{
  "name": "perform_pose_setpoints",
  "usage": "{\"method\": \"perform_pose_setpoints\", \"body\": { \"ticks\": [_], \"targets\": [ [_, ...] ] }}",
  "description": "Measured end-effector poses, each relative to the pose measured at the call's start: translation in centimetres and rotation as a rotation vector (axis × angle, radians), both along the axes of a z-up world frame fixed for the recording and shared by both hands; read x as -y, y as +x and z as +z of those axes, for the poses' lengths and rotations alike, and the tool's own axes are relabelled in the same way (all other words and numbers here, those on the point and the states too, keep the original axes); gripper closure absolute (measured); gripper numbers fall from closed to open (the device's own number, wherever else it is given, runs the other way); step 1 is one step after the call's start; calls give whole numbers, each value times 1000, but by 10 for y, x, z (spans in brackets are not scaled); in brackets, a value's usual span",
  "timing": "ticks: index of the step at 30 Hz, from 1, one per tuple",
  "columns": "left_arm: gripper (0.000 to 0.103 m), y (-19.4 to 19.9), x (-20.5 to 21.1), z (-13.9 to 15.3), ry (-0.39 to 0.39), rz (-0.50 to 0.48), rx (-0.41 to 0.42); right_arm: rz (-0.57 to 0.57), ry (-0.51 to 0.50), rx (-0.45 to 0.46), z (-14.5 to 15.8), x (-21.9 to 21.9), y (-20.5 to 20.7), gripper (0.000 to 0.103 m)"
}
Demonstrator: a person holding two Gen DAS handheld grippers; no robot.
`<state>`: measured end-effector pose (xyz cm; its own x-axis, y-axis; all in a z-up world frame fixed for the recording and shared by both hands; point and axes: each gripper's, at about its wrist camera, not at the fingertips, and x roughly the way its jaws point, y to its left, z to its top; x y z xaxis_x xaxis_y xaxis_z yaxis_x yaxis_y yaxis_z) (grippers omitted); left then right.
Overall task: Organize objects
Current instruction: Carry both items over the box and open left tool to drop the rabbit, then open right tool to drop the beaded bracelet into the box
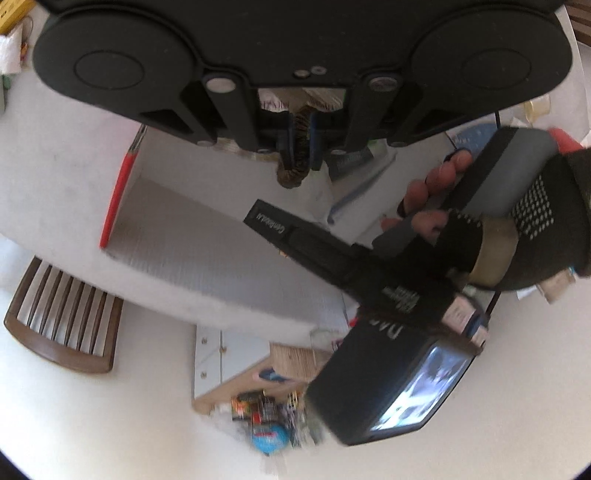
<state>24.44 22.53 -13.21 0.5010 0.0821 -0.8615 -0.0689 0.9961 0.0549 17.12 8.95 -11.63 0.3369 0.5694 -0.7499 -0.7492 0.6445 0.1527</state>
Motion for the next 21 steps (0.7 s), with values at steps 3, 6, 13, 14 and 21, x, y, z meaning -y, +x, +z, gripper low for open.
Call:
{"method": "perform_pose_setpoints", "body": {
  "ticks": [3,6,13,14,21],
  "targets": [
    [49,5,2,-8,6,-11,-44,-10,-44,-7,-6,-2,-2,97],
    [49,10,3,-13,4,-10,-89,-14,-66,-28,-11,-3,-3,96],
    [47,14,5,-24,-24,-21,-143,-59,-73,-57,-10,-2,1,95],
    [47,14,5,-24,-21,-19,-144,-60,-76,-56,-10,-2,1,94],
    [31,9,7,-16,10,-1,-110,-79,-89,-65,-6,3,7,85]
  ]
}}
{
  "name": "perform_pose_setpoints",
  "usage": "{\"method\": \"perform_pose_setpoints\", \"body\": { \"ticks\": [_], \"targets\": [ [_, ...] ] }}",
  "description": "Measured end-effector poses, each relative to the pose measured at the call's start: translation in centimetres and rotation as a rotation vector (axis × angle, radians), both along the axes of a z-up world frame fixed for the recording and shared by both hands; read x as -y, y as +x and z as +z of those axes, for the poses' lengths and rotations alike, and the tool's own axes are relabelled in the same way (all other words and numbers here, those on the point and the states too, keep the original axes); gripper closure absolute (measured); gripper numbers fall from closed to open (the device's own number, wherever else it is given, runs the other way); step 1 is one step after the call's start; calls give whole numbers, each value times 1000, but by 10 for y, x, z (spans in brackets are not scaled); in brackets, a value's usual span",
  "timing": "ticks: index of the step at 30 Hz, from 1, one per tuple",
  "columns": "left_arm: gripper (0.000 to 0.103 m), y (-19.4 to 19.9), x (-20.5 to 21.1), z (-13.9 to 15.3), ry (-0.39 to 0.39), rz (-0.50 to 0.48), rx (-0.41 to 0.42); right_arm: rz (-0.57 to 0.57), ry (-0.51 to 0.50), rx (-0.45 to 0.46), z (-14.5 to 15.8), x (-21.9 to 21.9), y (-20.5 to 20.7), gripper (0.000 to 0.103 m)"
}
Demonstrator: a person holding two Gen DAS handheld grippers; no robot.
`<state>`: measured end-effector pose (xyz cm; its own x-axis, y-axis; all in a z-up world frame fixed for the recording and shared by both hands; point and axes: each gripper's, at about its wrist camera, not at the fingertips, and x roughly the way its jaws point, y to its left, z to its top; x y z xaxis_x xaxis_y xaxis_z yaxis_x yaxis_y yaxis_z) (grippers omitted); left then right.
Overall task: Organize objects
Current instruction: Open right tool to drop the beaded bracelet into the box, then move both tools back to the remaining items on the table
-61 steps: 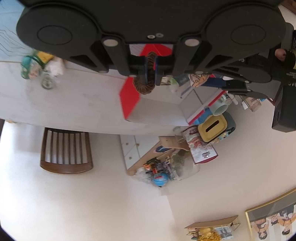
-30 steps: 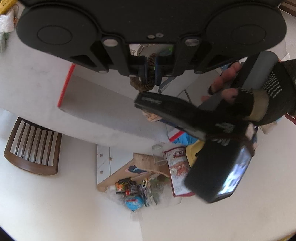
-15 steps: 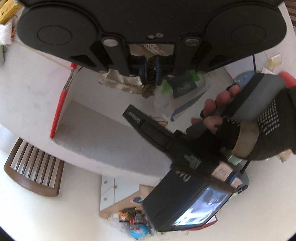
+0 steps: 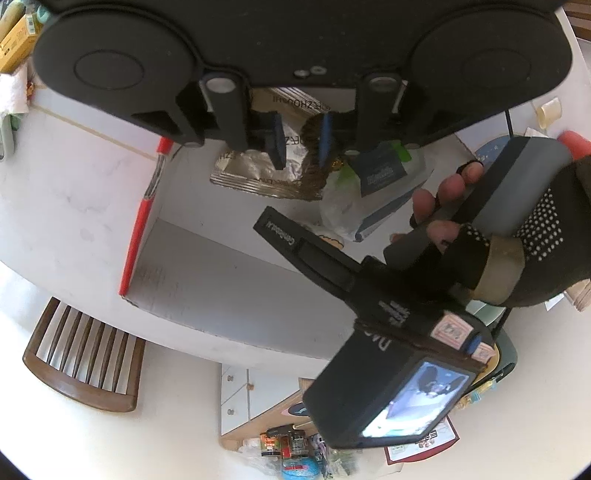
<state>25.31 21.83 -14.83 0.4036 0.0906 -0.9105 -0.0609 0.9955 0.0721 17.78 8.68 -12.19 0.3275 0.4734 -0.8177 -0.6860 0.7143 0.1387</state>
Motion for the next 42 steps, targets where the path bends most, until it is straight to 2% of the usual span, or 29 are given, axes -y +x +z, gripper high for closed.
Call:
{"method": "perform_pose_setpoints", "body": {
  "ticks": [6,13,20,32,38,42],
  "targets": [
    [32,-12,-2,19,-26,28,51,-13,15,21,11,8,-4,83],
    [31,-34,1,42,-8,55,119,-23,75,41,32,26,-16,81],
    [32,-64,15,67,-16,42,185,7,117,79,52,46,-31,81],
    [31,-113,61,110,-9,-13,283,24,183,126,80,91,-57,80],
    [31,-134,87,127,-30,-25,326,33,203,175,92,121,-74,70],
    [27,-146,105,136,-36,-30,355,35,211,184,98,140,-81,69]
  ]
}}
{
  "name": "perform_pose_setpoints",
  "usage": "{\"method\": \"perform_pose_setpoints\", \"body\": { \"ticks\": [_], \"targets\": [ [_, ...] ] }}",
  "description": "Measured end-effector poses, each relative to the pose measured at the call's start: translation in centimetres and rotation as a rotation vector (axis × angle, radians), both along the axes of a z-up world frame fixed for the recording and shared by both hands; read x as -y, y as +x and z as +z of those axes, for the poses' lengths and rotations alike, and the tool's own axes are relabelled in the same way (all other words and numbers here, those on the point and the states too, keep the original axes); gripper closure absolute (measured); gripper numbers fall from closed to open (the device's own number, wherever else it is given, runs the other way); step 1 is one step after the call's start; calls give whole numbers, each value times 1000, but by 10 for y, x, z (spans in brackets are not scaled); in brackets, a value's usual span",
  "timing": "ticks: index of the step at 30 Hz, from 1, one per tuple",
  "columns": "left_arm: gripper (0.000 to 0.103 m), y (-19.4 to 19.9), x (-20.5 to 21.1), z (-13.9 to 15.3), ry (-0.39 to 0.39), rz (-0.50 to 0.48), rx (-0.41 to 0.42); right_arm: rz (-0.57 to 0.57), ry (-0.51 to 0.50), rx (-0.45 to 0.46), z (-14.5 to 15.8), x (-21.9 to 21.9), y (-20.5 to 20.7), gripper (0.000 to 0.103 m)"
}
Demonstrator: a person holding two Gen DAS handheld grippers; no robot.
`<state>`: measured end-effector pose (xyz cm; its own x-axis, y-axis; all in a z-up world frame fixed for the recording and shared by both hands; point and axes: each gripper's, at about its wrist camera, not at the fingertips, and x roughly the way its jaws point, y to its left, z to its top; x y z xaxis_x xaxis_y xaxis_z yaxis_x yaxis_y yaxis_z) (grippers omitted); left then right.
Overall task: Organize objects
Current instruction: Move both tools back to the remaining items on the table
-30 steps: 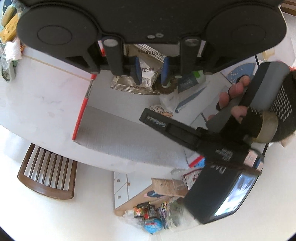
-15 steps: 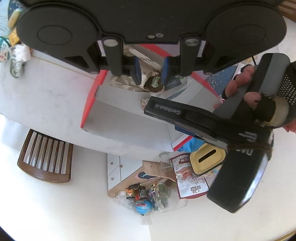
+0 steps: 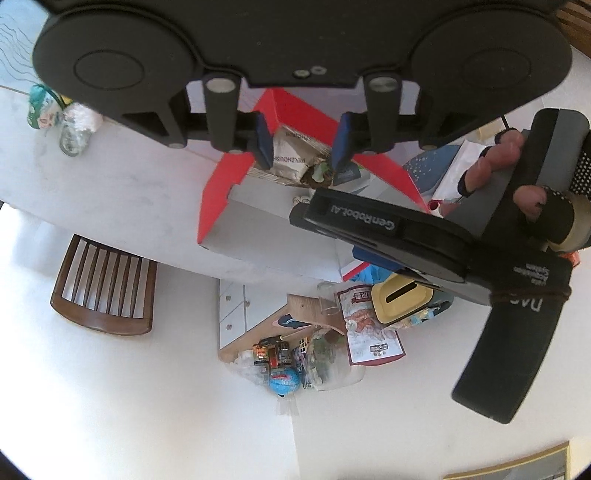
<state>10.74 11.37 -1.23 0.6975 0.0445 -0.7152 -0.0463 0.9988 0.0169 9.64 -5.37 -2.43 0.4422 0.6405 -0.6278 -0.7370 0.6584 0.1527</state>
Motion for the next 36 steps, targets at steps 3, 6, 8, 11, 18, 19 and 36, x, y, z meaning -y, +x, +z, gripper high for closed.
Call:
{"method": "perform_pose_setpoints", "body": {
  "ticks": [3,6,8,11,18,19,36],
  "targets": [
    [27,-6,12,5,-6,-1,11,-2,9,3,3,15,-5,68],
    [27,-11,24,7,-14,-13,13,-9,16,3,4,29,-10,62],
    [26,-14,32,7,-12,-21,17,-13,25,3,4,39,-12,49],
    [24,-18,44,6,-21,-37,21,-24,35,19,6,55,-18,44],
    [20,-25,66,3,-59,-48,29,-88,44,4,3,96,-22,27],
    [20,-26,69,2,-67,-50,29,-100,43,3,2,102,-22,25],
    [0,-19,132,-34,-110,-140,42,-308,6,-55,-37,212,-1,15]
  ]
}}
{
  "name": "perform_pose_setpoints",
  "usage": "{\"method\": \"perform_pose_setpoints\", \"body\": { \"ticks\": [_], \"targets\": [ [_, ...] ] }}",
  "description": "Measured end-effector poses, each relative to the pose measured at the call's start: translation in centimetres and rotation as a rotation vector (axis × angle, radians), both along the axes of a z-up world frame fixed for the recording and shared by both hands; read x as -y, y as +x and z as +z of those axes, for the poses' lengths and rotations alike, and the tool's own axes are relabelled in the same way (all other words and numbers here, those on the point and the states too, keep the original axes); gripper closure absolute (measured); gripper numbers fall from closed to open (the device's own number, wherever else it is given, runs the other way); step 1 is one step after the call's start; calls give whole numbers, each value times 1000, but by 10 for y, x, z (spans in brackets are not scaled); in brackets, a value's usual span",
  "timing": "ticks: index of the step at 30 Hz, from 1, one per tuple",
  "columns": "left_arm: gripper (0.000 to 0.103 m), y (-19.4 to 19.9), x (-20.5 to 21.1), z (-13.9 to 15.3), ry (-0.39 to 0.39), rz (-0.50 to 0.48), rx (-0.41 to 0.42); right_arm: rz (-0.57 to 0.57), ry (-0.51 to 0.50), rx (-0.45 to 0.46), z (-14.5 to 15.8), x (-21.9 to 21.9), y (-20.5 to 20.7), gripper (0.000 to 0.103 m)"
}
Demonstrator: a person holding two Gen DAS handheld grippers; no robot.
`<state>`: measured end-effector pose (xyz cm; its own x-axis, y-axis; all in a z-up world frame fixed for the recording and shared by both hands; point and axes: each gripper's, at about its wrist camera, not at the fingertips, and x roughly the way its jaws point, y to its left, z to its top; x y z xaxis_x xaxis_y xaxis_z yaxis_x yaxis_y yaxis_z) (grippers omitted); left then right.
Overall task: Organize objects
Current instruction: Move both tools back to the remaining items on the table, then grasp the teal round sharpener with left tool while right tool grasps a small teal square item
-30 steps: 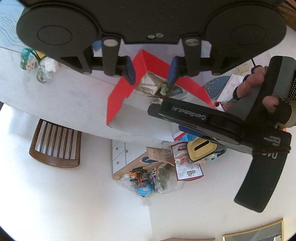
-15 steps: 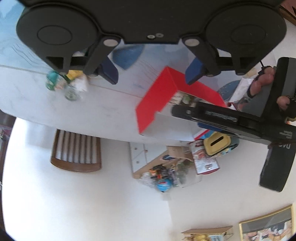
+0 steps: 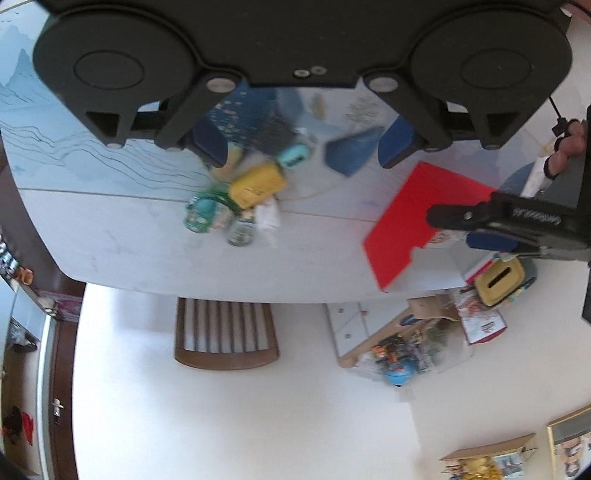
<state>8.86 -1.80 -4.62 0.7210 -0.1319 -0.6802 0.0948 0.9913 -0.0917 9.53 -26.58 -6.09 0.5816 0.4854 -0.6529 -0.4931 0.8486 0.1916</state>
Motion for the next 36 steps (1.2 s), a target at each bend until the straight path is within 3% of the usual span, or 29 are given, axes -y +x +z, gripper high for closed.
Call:
{"method": "perform_pose_setpoints", "body": {
  "ticks": [8,23,36],
  "targets": [
    [0,17,22,-41,-44,-12,-57,-81,-37,-29,-28,26,31,15],
    [0,58,50,-101,85,-17,-69,-139,-72,-121,-82,21,94,17],
    [0,86,59,-136,132,-13,-124,-171,-103,-193,-112,-4,128,26]
  ]
}}
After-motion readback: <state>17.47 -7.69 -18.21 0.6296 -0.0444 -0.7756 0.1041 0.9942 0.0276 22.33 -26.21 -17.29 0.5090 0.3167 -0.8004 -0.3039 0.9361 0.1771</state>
